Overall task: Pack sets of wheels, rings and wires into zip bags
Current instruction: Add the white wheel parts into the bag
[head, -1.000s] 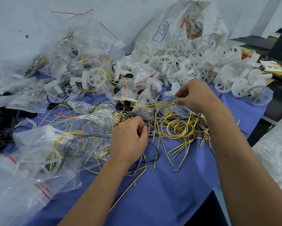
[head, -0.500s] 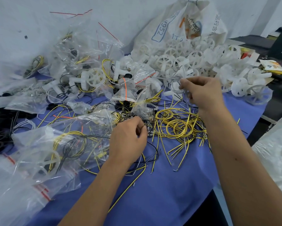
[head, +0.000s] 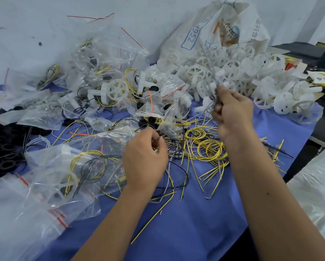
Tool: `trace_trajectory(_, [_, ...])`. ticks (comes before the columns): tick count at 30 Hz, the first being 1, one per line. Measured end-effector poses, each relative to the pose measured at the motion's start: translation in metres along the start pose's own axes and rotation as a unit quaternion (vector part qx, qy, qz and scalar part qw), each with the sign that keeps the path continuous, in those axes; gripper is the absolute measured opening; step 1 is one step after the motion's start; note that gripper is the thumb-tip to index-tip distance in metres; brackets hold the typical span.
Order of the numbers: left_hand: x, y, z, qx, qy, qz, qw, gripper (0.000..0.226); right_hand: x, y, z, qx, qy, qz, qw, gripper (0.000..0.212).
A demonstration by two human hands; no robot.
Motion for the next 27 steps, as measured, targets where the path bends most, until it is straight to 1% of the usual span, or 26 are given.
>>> trace_trajectory(2, [0.005, 0.005, 0.011, 0.037, -0.038, 0.028, 0.998, 0.014, -0.010, -0.015, -0.015, 0.018, 0.046, -0.059, 0.997, 0.027])
trace_trajectory(3, [0.008, 0.010, 0.015, 0.053, -0.043, 0.034, 0.997, 0.013, -0.015, -0.024, -0.022, 0.023, 0.066, -0.089, 0.994, 0.026])
trace_trajectory(4, [0.010, 0.015, 0.018, 0.075, -0.034, 0.037, 0.996, 0.015, -0.020, -0.032, -0.028, 0.023, 0.084, -0.116, 0.989, 0.024])
trace_trajectory(6, [0.011, 0.029, 0.022, 0.159, 0.010, 0.042, 0.986, 0.032, -0.030, -0.050, -0.041, 0.007, 0.113, -0.149, 0.982, 0.020])
trace_trajectory(8, [0.009, 0.040, 0.024, 0.235, 0.056, 0.058, 0.969, 0.047, -0.038, -0.066, -0.050, -0.029, 0.124, -0.149, 0.981, 0.018])
trace_trajectory(9, [0.009, 0.044, 0.027, 0.246, 0.062, 0.067, 0.965, 0.046, -0.042, -0.074, -0.054, -0.047, 0.126, -0.143, 0.981, 0.019])
trace_trajectory(12, [0.012, 0.063, 0.039, 0.246, 0.062, 0.082, 0.964, 0.031, -0.054, -0.095, -0.070, -0.067, 0.143, -0.122, 0.980, 0.017])
trace_trajectory(14, [0.013, 0.079, 0.046, 0.244, 0.076, 0.095, 0.962, 0.027, -0.062, -0.105, -0.076, -0.087, 0.155, -0.095, 0.979, 0.020])
trace_trajectory(16, [0.012, 0.091, 0.055, 0.253, 0.080, 0.121, 0.957, 0.036, -0.070, -0.115, -0.078, -0.117, 0.167, -0.066, 0.977, 0.030])
trace_trajectory(18, [0.009, 0.096, 0.059, 0.271, 0.089, 0.132, 0.949, 0.048, -0.078, -0.123, -0.077, -0.148, 0.171, -0.040, 0.973, 0.033])
trace_trajectory(19, [0.008, 0.097, 0.059, 0.270, 0.087, 0.131, 0.950, 0.047, -0.080, -0.125, -0.076, -0.161, 0.169, -0.029, 0.972, 0.034])
trace_trajectory(22, [0.006, 0.100, 0.062, 0.224, 0.048, 0.140, 0.963, 0.023, -0.086, -0.129, -0.075, -0.180, 0.191, -0.012, 0.965, 0.033])
trace_trajectory(23, [0.005, 0.102, 0.063, 0.206, 0.034, 0.151, 0.966, 0.019, -0.087, -0.129, -0.075, -0.177, 0.201, -0.011, 0.963, 0.032])
trace_trajectory(27, [0.005, 0.106, 0.065, 0.119, -0.036, 0.193, 0.973, 0.025, -0.090, -0.130, -0.074, -0.209, 0.213, 0.006, 0.954, 0.025])
Point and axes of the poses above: each hand's wrist, its own x-axis towards the middle knuckle, its own z-axis out of the back of the hand, y = z × x, the point moved 2 cm from there along x, towards the middle knuckle, and after that the axes turned 12 degrees about x, right-handed, at the moved point
